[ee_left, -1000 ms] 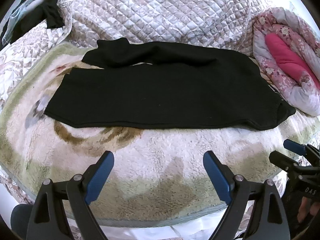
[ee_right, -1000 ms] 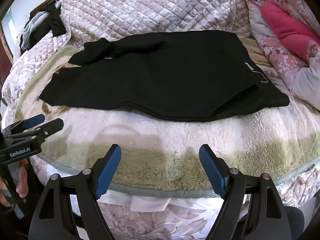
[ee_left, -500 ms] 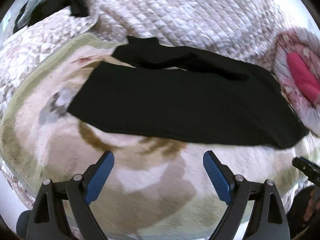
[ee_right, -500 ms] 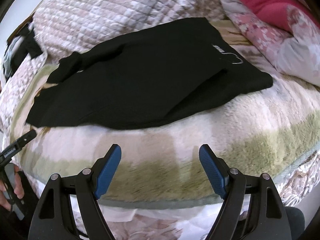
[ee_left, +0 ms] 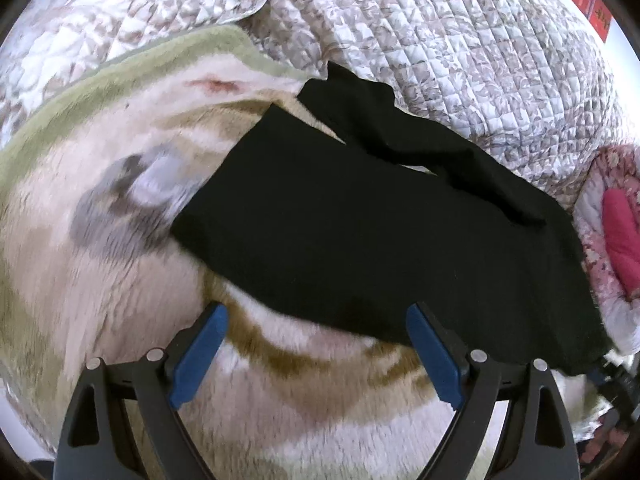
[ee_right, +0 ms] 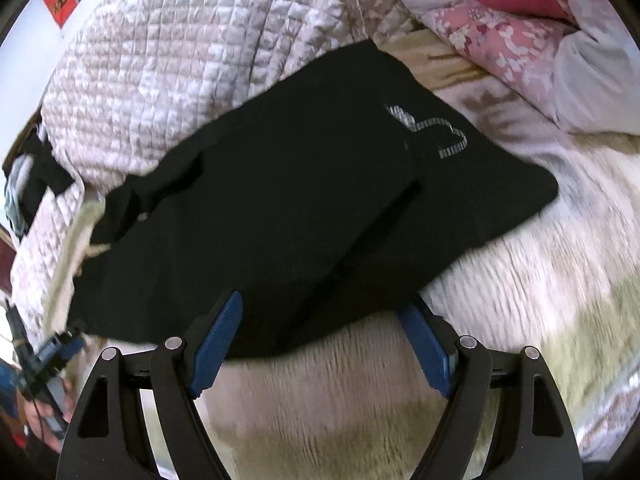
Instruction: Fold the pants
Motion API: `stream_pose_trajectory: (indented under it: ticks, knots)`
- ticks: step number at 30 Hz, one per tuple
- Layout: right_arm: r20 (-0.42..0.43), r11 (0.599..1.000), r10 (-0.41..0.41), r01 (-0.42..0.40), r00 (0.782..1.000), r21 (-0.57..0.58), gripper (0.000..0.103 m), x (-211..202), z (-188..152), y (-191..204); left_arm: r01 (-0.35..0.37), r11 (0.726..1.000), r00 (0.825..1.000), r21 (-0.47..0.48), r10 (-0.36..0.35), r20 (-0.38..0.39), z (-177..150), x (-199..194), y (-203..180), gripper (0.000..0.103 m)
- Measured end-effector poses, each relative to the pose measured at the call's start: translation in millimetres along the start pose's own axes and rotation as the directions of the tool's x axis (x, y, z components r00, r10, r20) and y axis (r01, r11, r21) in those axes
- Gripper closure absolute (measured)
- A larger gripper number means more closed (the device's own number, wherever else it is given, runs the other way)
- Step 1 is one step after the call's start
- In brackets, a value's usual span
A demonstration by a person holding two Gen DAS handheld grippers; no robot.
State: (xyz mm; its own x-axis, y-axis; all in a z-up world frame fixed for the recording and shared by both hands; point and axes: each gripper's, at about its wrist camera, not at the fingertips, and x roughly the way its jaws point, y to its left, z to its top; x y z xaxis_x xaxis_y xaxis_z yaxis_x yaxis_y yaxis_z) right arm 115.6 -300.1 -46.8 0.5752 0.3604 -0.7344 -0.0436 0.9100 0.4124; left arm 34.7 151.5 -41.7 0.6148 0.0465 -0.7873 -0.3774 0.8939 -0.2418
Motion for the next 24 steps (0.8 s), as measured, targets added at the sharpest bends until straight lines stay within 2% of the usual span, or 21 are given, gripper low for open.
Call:
stream_pose_trajectory:
  ticks: [2,4,5,7,8,9,10,12,13,14,16,18,21,24]
  knots:
    - [0.027,1.0,0.006,-0.006,1.0,0.011,0.023,0.3,7.0,-1.4,-0.008,0.999,1.0,0.031,0.007,0.017,3.8,3.5,-5.4,0.012]
    - [0.049,1.0,0.008,-0.009,0.999,0.02,0.024,0.7,12.7,-4.6,-0.025,0.999,0.999,0.046,0.024,0.024,7.9,7.7,-7.7,0.018]
    - [0.054,1.0,0.008,-0.01,0.999,0.029,0.028,0.8,15.3,-6.6,-0.031,0.998,0.999,0.052,0.03,0.031,9.3,8.7,-8.5,0.021]
    - [0.063,0.999,0.002,-0.005,0.998,0.049,0.037,1.1,19.0,-12.5,-0.052,0.996,0.998,0.066,0.05,0.035,12.4,12.3,-9.9,0.041]
    - [0.064,0.998,0.0,-0.003,0.998,0.055,0.044,2.0,20.0,-15.0,-0.058,0.996,0.998,0.061,0.057,0.032,14.1,14.4,-8.9,0.045]
    - [0.063,0.998,-0.006,0.002,0.998,0.066,0.053,3.6,21.8,-18.2,-0.063,0.997,0.998,0.051,0.061,0.032,15.8,16.3,-7.4,0.055]
    - [0.063,0.997,-0.011,0.006,0.998,0.076,0.058,4.8,22.7,-20.3,-0.07,0.997,0.997,0.045,0.068,0.031,17.6,17.9,-6.1,0.067]
    - [0.058,0.994,-0.008,0.002,0.998,0.111,0.078,5.9,25.4,-28.3,-0.085,0.996,0.996,0.032,0.085,0.016,20.8,22.3,-2.8,0.084]
    - [0.056,0.992,-0.011,0.004,0.998,0.124,0.085,6.1,26.9,-31.8,-0.088,0.996,0.996,0.019,0.088,0.012,22.2,23.4,-0.4,0.092]
    - [0.052,0.989,0.005,-0.012,0.999,0.147,0.092,5.5,28.6,-36.5,-0.093,0.996,0.996,0.013,0.093,0.005,24.6,24.5,1.4,0.095]
    - [0.057,0.987,0.022,-0.031,0.998,0.157,0.097,-0.3,29.8,-39.0,-0.097,0.995,0.995,0.007,0.097,-0.01,27.7,23.2,2.4,0.098]
    - [0.074,0.987,0.032,-0.043,0.997,0.154,0.098,-11.8,31.4,-35.7,-0.114,0.993,0.993,0.013,0.114,-0.008,30.0,16.3,1.5,0.099]
    - [0.099,0.981,0.069,-0.086,0.993,0.171,0.098,-34.7,34.5,-31.9,-0.104,0.994,0.994,0.012,0.104,0.016,34.1,-3.3,1.5,0.099]
    - [0.114,0.983,0.075,-0.093,0.991,0.159,0.099,-65.1,27.7,-27.4,-0.092,0.996,0.995,0.005,0.092,0.041,35.2,-30.7,4.7,0.099]
